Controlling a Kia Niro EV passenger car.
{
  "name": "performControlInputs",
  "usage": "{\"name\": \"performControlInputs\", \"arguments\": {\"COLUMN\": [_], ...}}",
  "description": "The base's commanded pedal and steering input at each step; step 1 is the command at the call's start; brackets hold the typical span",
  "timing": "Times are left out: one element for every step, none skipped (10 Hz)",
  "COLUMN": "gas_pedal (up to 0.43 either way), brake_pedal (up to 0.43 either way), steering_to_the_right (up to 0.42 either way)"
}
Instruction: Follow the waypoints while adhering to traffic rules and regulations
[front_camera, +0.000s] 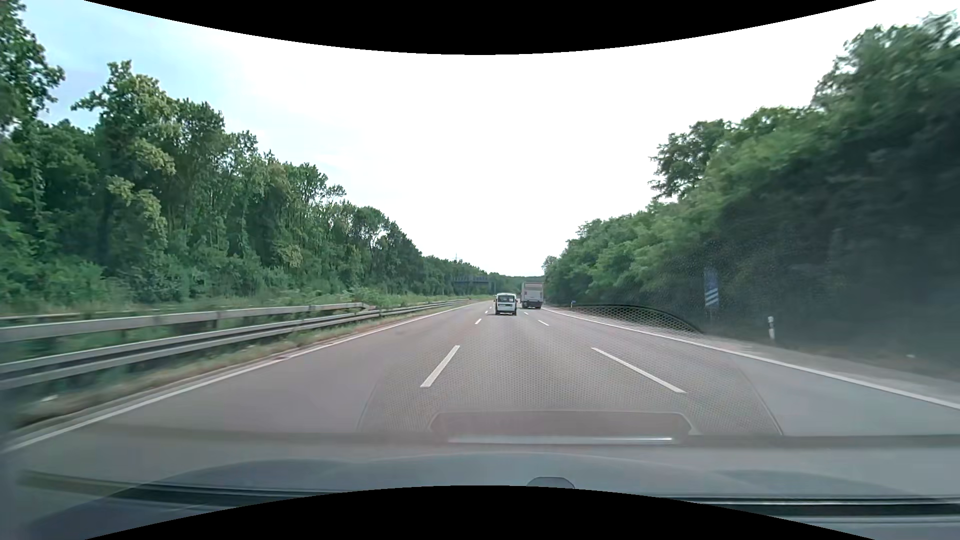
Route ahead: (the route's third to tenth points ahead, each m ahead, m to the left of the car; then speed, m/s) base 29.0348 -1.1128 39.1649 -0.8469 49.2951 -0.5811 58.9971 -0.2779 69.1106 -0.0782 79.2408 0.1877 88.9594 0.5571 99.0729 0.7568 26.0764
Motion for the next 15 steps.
{"name": "performControlInputs", "arguments": {"gas_pedal": [0.189,0.189,0.189,0.189,0.189,0.189,0.189,0.189,0.189,0.189,0.189,0.189,0.189,0.189,0.189], "brake_pedal": [0.0,0.0,0.0,0.0,0.0,0.0,0.0,0.0,0.0,0.0,0.0,0.0,0.0,0.0,0.0], "steering_to_the_right": [-0.008,-0.008,-0.007,-0.008,-0.007,-0.007,-0.007,-0.007,-0.006,-0.006,-0.005,-0.005,-0.005,-0.004,-0.003]}}
